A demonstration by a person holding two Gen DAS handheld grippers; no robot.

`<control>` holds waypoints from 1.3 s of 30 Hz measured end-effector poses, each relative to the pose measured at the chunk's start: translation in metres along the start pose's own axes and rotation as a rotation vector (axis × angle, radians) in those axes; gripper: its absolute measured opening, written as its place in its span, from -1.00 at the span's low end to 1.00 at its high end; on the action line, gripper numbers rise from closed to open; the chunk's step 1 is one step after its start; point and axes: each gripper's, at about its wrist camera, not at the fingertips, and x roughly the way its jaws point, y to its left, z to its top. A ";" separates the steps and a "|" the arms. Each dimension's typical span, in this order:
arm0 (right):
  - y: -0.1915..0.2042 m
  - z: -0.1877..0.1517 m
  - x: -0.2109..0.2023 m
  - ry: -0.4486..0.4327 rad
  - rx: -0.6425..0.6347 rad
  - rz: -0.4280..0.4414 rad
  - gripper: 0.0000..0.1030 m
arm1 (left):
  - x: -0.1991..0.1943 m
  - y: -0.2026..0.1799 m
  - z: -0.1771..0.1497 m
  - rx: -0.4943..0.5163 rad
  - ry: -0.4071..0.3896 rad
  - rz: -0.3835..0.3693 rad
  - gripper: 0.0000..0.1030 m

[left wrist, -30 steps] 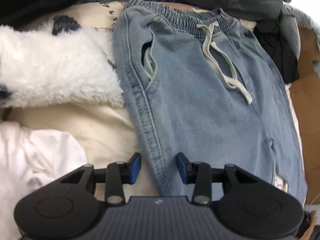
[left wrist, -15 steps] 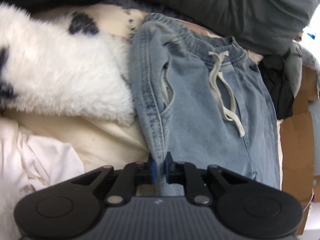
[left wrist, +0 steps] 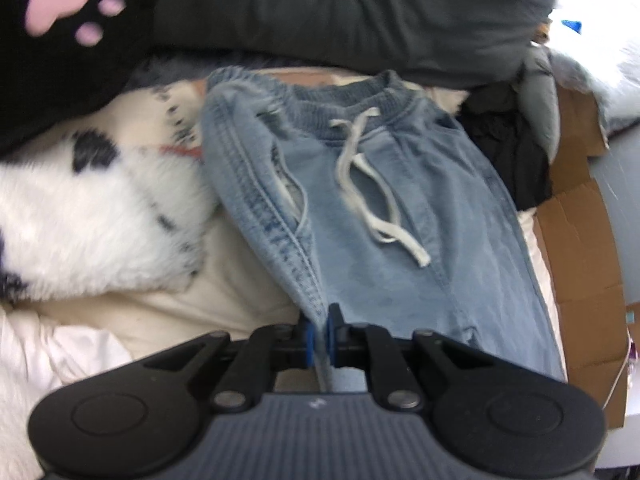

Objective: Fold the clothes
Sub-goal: 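Close the left gripper on the jeans edge while the right gripper holds the leg, then lift the jeans with both grippers and fold them over toward the cardboard box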

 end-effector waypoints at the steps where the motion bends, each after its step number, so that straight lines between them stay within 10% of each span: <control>1: 0.000 0.001 -0.002 -0.004 0.014 -0.002 -0.96 | -0.001 -0.003 0.001 -0.001 -0.001 0.001 -0.86; 24: -0.017 0.036 -0.025 -0.116 0.083 -0.002 -0.97 | -0.009 -0.042 0.015 0.098 -0.027 -0.036 -0.86; 39: -0.039 0.139 -0.039 -0.104 -0.006 -0.124 -0.97 | 0.015 -0.124 0.042 0.186 -0.027 -0.129 -0.87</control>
